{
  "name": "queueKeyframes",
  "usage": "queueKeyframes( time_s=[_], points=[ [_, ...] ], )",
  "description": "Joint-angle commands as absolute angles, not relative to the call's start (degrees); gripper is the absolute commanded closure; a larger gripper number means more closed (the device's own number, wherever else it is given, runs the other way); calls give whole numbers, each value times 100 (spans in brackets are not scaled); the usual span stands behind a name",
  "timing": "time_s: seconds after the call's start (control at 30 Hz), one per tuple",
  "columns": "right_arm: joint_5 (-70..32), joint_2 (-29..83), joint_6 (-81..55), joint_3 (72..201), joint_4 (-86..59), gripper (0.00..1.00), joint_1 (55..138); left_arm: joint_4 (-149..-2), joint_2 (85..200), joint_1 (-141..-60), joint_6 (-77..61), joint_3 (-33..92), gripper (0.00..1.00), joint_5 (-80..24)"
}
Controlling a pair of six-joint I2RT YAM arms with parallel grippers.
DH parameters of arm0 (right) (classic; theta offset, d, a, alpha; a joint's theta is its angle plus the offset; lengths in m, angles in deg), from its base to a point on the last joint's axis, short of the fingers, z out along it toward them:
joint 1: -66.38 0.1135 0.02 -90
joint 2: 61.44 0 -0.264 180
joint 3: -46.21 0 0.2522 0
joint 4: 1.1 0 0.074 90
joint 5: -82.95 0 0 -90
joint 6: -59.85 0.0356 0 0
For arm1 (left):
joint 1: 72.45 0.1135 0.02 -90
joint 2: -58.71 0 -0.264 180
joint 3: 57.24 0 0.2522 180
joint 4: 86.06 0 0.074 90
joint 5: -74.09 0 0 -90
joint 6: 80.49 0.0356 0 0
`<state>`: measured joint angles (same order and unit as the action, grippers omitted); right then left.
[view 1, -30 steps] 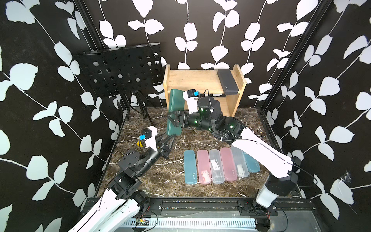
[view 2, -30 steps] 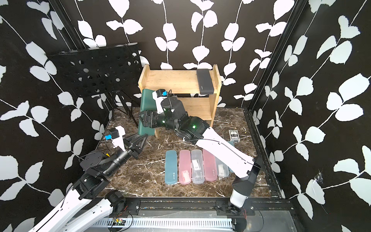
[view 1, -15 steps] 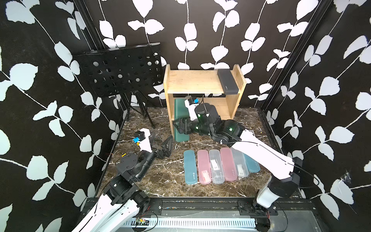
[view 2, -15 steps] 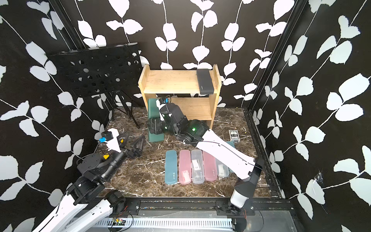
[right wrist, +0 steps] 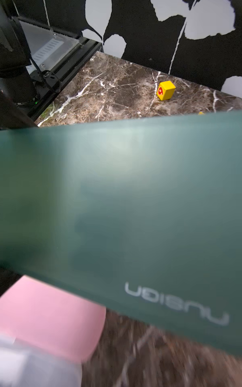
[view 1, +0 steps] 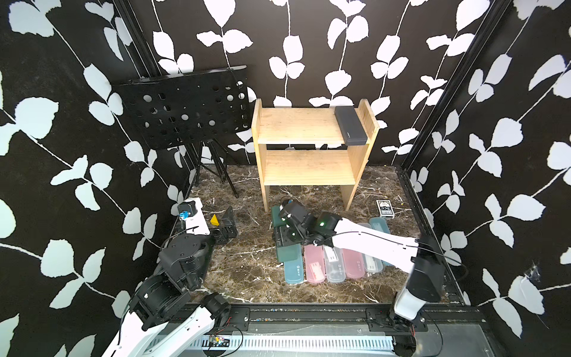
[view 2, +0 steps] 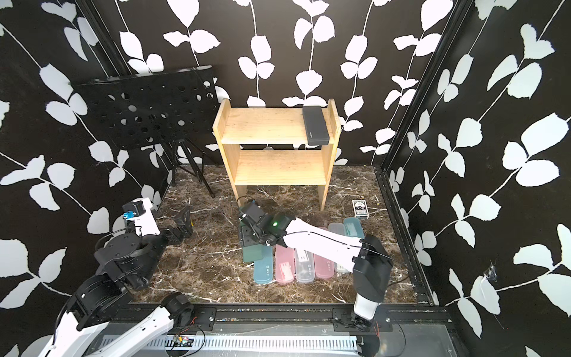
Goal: Remove the pencil cases from the shelf
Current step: Place the pencil case at the center of the board.
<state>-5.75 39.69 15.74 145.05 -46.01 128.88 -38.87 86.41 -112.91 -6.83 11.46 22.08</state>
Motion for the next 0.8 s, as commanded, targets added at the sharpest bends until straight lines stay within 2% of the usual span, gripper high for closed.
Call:
queueKeyframes(
  time_s=[0.0,0.33,0.77],
  points=[
    [-796,4366,2025,14593,-3996,34,12991,-3671,8729,-11296,-605,1025,1,2378],
    [-715,5548,2372,15355,-4048,35,13055,-3565,8997,-11296,-1027,923,1,2268],
    [-337,5888,2342,15558,-4500,33,12968,-3630,9104,-11296,-912,746,1,2074]
  ],
)
